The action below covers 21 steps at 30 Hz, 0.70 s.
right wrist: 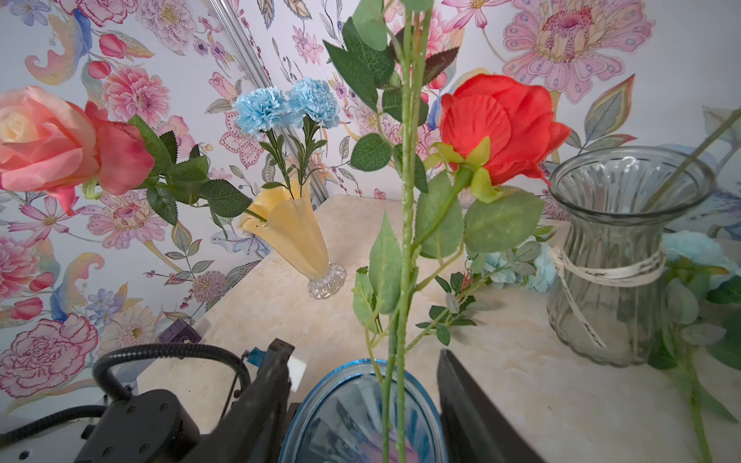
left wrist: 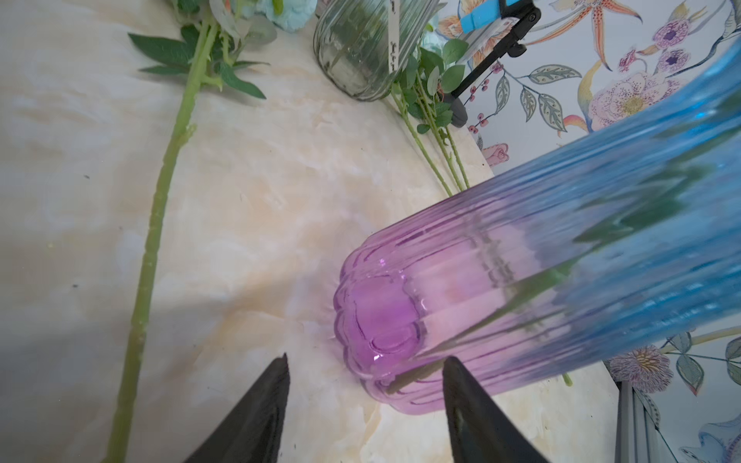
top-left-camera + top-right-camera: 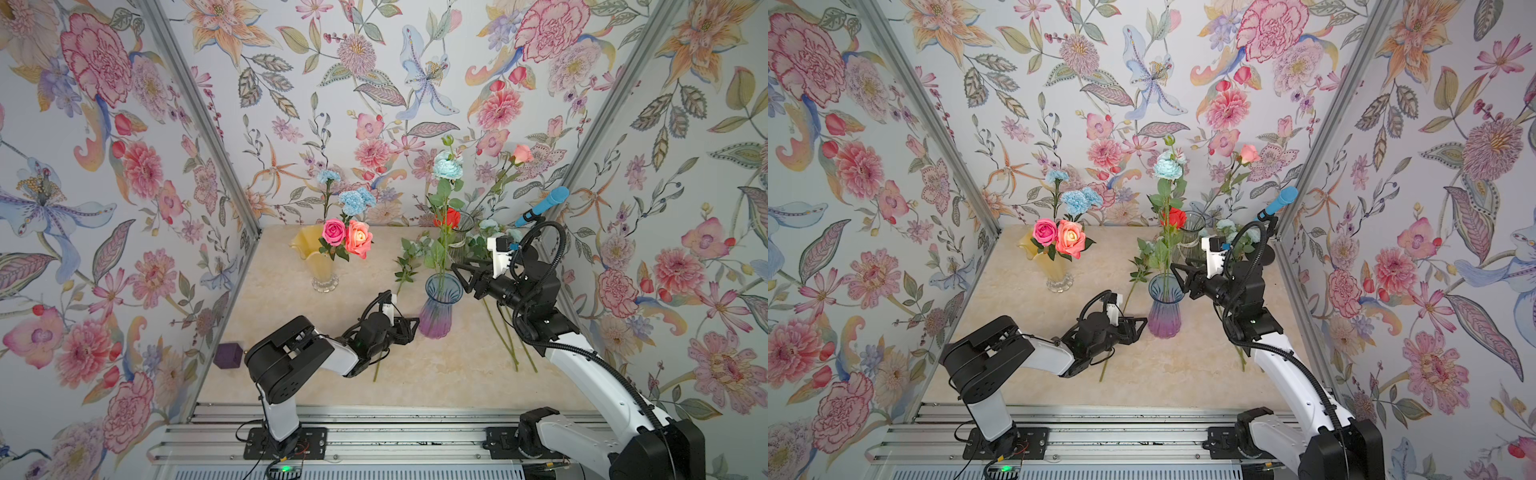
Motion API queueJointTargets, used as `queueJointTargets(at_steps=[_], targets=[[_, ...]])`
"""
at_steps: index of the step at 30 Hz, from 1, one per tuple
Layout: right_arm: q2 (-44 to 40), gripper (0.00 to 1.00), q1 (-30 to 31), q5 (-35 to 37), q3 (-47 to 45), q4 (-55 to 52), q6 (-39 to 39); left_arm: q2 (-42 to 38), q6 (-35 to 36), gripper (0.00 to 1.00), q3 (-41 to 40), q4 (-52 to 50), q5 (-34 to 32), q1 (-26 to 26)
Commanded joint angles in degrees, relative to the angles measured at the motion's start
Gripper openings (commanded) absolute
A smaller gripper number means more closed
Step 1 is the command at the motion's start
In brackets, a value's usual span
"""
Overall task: Pick out blue flowers from the vase
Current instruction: Adjust the flower at the center of the board.
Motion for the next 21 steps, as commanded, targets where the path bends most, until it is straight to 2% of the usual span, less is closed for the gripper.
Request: queueJointTargets(at_steps=[1,9,21], targets=[[-1.4,0.61,0.3,0.2,-1.3,0.4,-1.1,-4.9,3.8,0.66,0.1,-8.4,-10.3,-0.3],[-2.1,0.62,0.4,0.9,-2.4,0.6,-1.5,-1.5,2.2,0.69,1.3,-8.9,-12.5,0.0],[-3.3,0.62,0.4,1.5,-3.4,0.7,-1.7,5.7,0.2,0.71,3.9,-3.0,-3.6,-0.2]])
